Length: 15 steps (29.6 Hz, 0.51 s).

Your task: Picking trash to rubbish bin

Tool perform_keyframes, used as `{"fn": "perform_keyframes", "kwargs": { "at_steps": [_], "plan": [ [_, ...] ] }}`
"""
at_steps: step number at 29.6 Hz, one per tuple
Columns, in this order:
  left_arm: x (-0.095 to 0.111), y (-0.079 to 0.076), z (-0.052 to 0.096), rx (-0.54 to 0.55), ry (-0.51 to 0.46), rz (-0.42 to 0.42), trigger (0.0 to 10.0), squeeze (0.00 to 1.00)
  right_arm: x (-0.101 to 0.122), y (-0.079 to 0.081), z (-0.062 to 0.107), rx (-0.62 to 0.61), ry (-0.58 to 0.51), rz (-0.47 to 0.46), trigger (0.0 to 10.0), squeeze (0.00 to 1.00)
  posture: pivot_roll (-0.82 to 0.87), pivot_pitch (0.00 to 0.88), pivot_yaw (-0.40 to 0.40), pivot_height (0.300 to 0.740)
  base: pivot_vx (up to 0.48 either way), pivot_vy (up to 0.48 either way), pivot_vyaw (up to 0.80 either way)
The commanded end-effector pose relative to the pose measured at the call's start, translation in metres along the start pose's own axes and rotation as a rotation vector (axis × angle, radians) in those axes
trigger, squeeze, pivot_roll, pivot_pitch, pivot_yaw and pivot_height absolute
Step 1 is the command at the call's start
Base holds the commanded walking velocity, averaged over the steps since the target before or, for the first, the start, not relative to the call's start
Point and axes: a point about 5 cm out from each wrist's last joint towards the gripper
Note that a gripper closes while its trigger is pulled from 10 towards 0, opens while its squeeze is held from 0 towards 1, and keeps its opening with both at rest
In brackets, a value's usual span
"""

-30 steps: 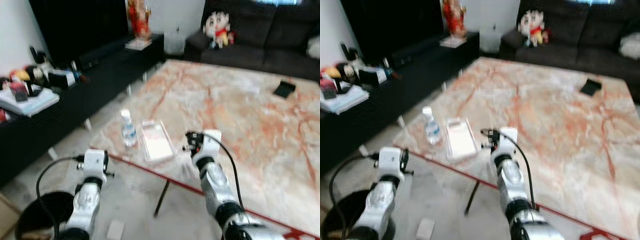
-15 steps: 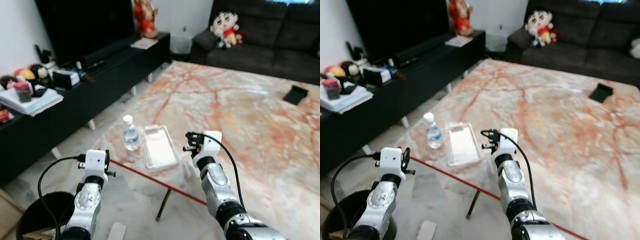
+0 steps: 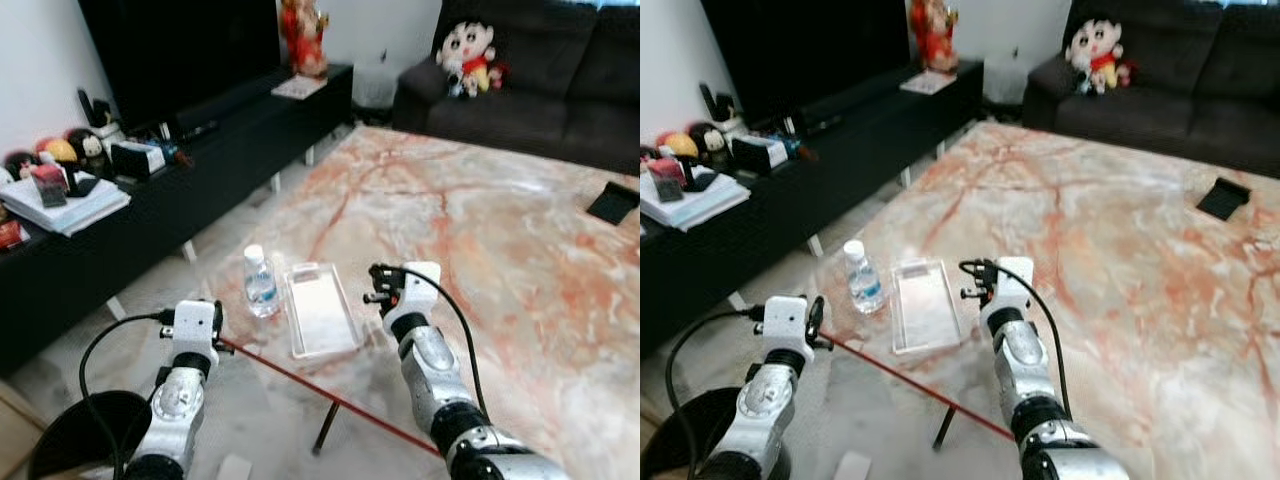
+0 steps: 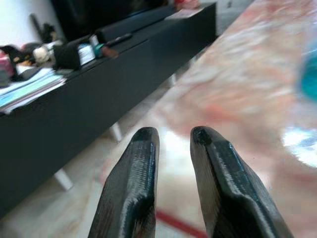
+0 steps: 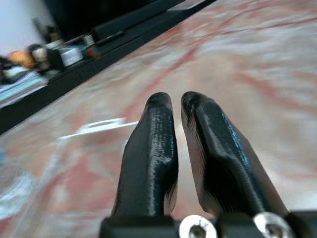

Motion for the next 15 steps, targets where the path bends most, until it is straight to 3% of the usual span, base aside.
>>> {"fn": "perform_keyframes", "kwargs": {
  "at_steps": [1, 4, 5, 6, 15],
  "plan": [
    [-0.0002, 0.0002, 0.0001, -0.002, -0.001, 0.009, 10.0, 0.0, -0.0009, 0.0015, -0.0003, 0.023, 0.013, 0.005, 10.0, 0.0, 0.03, 0.0, 0.006, 0.74, 0.0, 0.0, 0.0],
    [-0.0006, -0.0002, 0.0004, -0.004, 0.001, 0.009, 10.0, 0.0, -0.0023, 0.0035, -0.0002, 0.042, 0.023, 0.007, 10.0, 0.0, 0.03, 0.0, 0.006, 0.74, 0.0, 0.0, 0.0],
    [-0.0006, -0.0004, 0.0004, -0.005, 0.001, 0.009, 10.0, 0.0, -0.0026, 0.0042, -0.0003, 0.047, 0.026, 0.006, 10.0, 0.24, 0.03, 0.0, 0.006, 0.74, 0.0, 0.0, 0.0],
    [-0.0006, -0.0006, 0.0004, -0.006, 0.001, 0.009, 10.0, 0.0, -0.0032, 0.0047, -0.0004, 0.052, 0.033, 0.003, 10.0, 1.0, 0.03, 0.0, 0.006, 0.74, 0.0, 0.0, 0.0],
    [-0.0015, -0.0013, 0.0012, -0.013, 0.004, 0.012, 10.0, 0.0, -0.0046, 0.0067, -0.0005, 0.069, 0.047, 0.0, 10.0, 1.0, 0.04, 0.0, 0.003, 0.74, 0.0, 0.0, 0.0]
  ]
}}
Point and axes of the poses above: a point about 5 cm out from each wrist's last joint towards the gripper, its own z axis pointing back from the gripper into the wrist, its own x axis along the axis of the wrist's last joint, y = z × x, and after that the axes turned 6 degrees about z, right-handed
